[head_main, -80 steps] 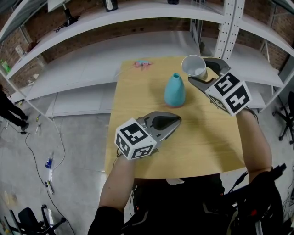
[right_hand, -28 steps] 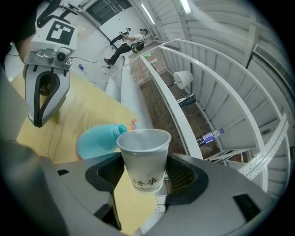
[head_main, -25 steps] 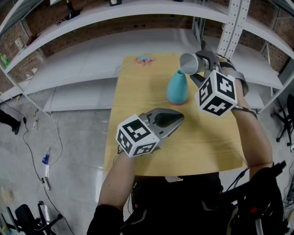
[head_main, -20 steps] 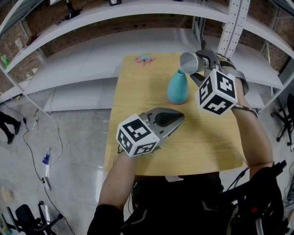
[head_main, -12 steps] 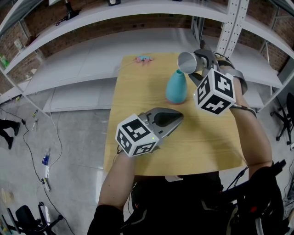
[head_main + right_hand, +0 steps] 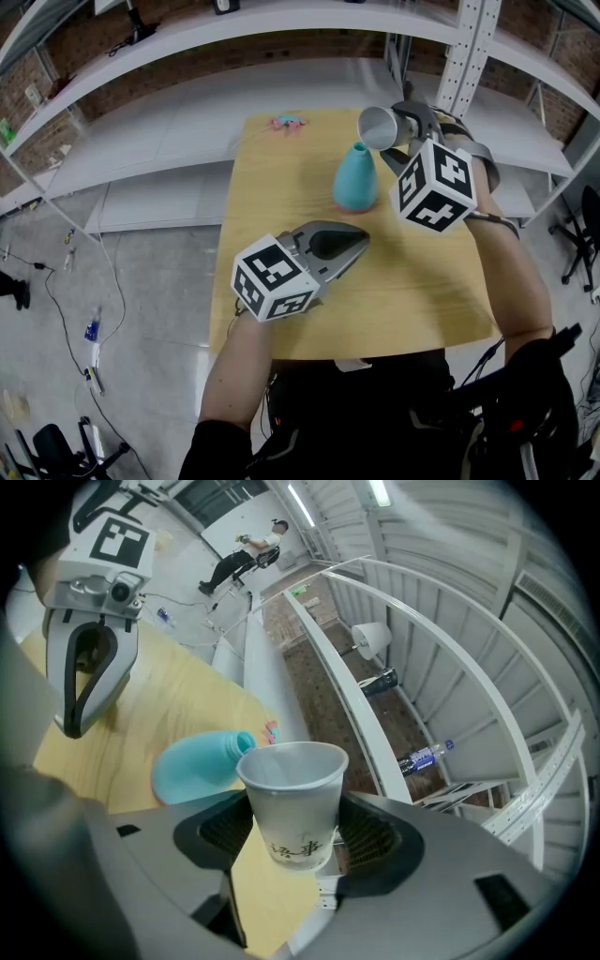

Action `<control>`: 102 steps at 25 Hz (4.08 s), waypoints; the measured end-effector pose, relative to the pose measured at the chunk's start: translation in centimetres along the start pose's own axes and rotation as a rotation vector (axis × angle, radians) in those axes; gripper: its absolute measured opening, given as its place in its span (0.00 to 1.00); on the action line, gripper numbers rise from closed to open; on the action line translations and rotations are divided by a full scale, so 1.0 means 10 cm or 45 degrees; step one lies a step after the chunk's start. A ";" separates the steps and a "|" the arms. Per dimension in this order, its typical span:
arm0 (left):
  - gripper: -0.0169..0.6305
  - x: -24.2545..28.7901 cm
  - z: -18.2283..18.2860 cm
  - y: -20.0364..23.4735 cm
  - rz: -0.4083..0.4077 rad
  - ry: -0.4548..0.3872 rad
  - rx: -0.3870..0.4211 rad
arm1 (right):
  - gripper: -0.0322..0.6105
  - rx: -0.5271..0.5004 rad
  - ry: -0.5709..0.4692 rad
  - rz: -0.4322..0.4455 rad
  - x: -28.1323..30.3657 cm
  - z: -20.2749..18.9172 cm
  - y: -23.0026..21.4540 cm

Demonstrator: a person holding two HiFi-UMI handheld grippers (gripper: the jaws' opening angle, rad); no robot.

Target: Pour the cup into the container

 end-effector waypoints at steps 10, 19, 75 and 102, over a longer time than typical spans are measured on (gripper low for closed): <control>0.03 0.00 0.00 0.00 0.002 0.000 -0.002 | 0.50 0.556 -0.170 0.108 0.02 -0.31 0.00; 0.03 -0.02 0.00 0.01 0.002 0.006 -0.004 | 0.50 1.169 -0.213 0.157 0.03 -1.08 0.06; 0.03 -0.21 0.33 -0.82 0.464 -0.227 -0.031 | 0.05 1.512 -0.582 0.067 -1.38 -0.84 0.98; 0.03 -1.47 0.08 -4.96 0.523 -0.177 -0.036 | 0.05 1.574 -0.636 0.072 -5.22 0.02 3.11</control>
Point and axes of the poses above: the fingertips, and each gripper's own axes: x forward along the fingers, y to its left, z out of its top, the point moved 8 cm from there along -x, backward along the fingers, and after that the axes turned 5 degrees about -y, right-handed, at the moved point
